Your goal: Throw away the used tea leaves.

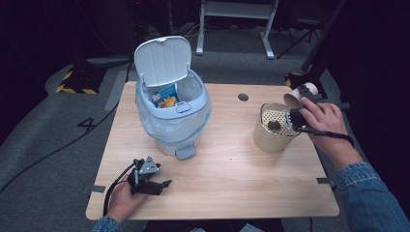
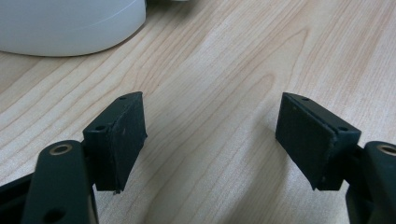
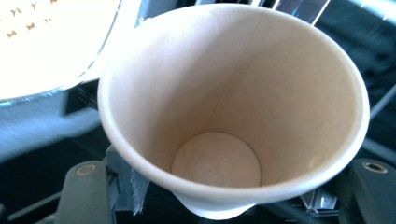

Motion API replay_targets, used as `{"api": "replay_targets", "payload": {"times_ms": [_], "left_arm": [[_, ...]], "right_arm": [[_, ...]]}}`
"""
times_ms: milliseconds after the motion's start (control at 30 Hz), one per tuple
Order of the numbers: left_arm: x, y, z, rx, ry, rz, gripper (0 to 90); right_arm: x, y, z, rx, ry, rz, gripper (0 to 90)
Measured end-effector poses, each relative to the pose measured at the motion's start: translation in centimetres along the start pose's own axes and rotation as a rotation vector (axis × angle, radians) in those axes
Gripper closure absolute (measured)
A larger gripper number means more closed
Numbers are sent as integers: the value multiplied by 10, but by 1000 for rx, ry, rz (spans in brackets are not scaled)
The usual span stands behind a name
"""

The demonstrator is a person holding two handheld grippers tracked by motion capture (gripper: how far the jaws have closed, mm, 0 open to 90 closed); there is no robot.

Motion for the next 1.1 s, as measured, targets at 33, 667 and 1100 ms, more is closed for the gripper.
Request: {"api": "replay_targets", "payload": {"times_ms": [33, 667, 1100], "left_arm": [[0, 0, 0, 0, 0, 0, 247], [0, 0, -1, 1, -2, 1, 245], [0, 1, -1, 1, -4, -3, 240]], "right_arm": [[0, -2, 0, 22, 16, -51, 318], [-3, -6, 11, 475, 356, -788, 313], [5, 2, 33, 778, 594, -1239, 308]]}}
Point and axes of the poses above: each handheld gripper's, and its own axes: z roughly backward along the jaws, y roughly out of its top, x roughly to its right, the point moved 10 cm from there along -z, roughly forward along the jaws, and after that the axes turned 10 degrees about y, right-handed, at the moved point
